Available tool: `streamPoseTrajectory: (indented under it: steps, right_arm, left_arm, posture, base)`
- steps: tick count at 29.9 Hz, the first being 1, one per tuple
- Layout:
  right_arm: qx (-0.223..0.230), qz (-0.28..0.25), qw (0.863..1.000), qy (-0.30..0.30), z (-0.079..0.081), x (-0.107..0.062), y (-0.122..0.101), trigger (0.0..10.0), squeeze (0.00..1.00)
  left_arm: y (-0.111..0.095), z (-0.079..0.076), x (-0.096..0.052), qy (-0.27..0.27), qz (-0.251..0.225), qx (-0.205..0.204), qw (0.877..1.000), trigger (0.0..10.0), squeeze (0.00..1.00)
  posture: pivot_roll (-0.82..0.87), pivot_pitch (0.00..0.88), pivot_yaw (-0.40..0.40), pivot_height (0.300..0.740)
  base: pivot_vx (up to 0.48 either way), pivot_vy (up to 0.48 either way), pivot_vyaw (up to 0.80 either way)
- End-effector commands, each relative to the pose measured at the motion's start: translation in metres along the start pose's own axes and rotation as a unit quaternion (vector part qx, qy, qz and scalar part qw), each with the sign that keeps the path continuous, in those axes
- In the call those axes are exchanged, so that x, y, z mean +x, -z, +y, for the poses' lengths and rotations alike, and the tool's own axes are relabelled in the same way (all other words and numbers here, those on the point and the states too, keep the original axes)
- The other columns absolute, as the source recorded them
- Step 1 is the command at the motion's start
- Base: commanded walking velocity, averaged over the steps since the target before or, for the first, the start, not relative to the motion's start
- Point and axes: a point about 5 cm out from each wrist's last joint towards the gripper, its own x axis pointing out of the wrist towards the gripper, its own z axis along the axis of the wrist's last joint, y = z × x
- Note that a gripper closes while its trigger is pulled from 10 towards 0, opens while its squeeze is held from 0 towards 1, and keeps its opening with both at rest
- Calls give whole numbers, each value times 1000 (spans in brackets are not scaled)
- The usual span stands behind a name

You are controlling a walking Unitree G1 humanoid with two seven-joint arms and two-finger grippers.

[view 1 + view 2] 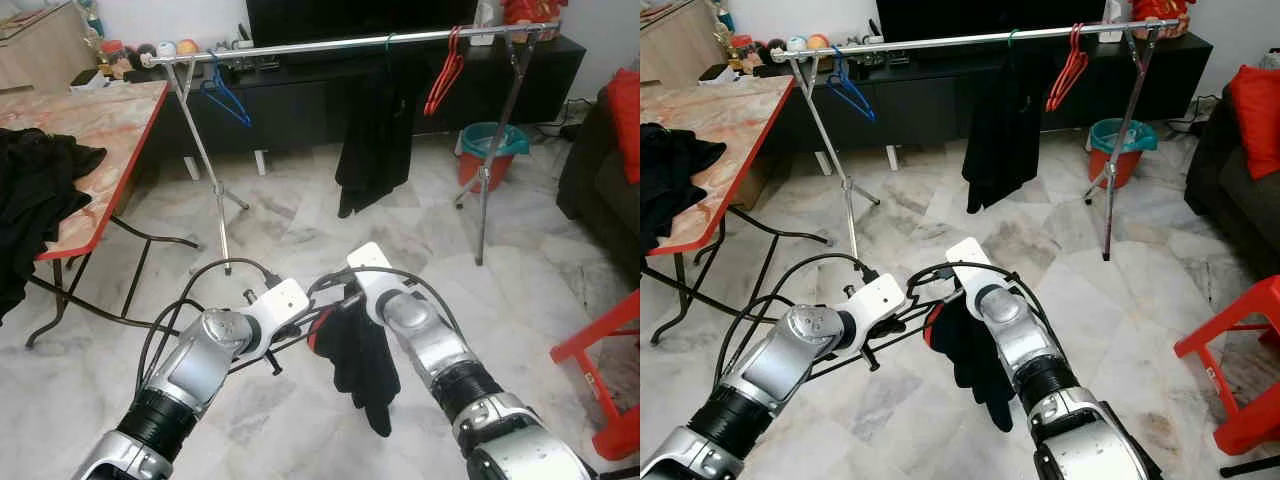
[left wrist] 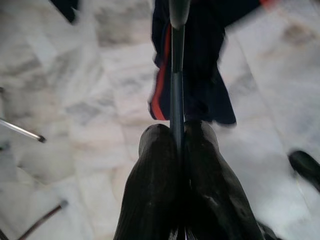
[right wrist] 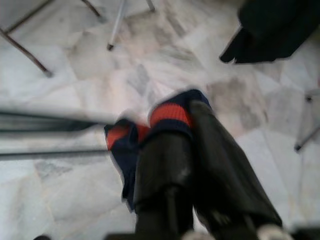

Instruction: Hang hanger

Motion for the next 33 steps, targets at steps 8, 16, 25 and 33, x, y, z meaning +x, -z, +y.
streamPoseTrajectory:
  steps: [8, 16, 25, 33]
  right_arm:
    - [-8, -17, 1000, -9, 13, -1, -14, 10000, 0]
    - [-4, -23, 1000, -2, 13, -3, -20, 10000, 0]
    - [14, -26, 1000, -7, 20, -5, -27, 10000, 0]
    - [2, -16, 999, -36, 37, -7, -25, 10000, 0]
  left_arm:
    - [8, 19, -4, -55, 38, -7, 998, 10000, 0]
    - [21, 16, -3, -51, 81, -6, 995, 10000, 0]
    - [22, 28, -3, -109, 92, -4, 990, 10000, 0]
    - [25, 35, -4, -134, 104, 10, 985, 10000, 0]
  posture:
    - [45, 0, 77, 740]
    - [43, 0, 76, 740]
    - [42, 0, 75, 740]
    - [47, 0, 75, 740]
  base:
    - [0, 0, 0]
    - [0, 0, 0]
    - [0, 0, 0]
    - [0, 0, 0]
